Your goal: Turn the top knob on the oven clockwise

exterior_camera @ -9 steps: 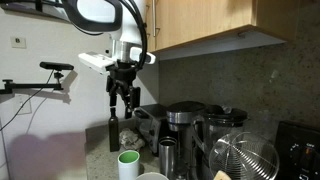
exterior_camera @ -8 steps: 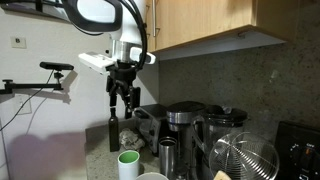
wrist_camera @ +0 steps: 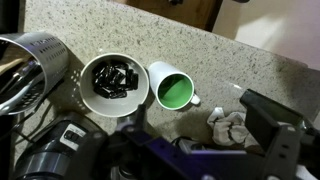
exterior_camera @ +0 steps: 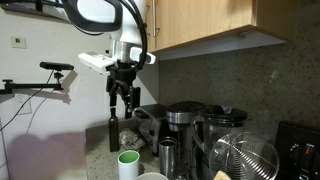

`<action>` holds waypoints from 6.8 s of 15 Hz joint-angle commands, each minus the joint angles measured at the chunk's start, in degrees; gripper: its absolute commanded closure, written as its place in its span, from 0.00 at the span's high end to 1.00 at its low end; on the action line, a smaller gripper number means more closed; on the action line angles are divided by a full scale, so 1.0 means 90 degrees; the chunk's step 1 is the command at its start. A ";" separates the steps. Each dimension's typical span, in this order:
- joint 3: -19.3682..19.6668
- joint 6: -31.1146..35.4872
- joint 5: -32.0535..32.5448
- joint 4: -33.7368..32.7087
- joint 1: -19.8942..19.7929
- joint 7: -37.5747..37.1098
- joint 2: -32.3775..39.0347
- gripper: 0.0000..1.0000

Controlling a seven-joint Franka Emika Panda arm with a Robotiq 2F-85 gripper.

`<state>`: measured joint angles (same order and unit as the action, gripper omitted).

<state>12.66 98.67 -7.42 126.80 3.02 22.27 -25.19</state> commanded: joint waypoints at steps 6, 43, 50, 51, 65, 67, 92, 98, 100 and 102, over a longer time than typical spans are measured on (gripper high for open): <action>-0.0415 -0.0198 0.0077 -0.0041 -0.0111 -0.0149 -0.0090 1.00; -0.2265 0.5430 0.3122 -0.0184 0.0753 -0.1079 0.3932 1.00; -0.1847 0.6252 0.5511 0.0529 0.1148 -0.3393 0.3659 1.00; -0.1817 0.6302 0.5925 0.0639 0.1205 -0.3834 0.3618 1.00; -0.1905 0.6273 1.0854 0.0762 0.1435 -0.8914 0.3626 1.00; -0.1915 0.6255 1.1253 0.0646 0.1449 -0.9225 0.3745 1.00; -0.1947 0.5611 1.2575 -0.0468 0.1545 -0.9696 0.4705 1.00; -0.2307 0.5024 1.2601 -0.0336 0.1338 -0.9679 0.4645 1.00; -0.2432 0.4764 1.2556 -0.0295 0.1303 -0.9659 0.4606 1.00; -0.2566 0.4462 1.2370 -0.0197 0.1286 -0.9546 0.4539 1.00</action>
<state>-8.09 142.72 104.41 122.74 15.72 -63.38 17.95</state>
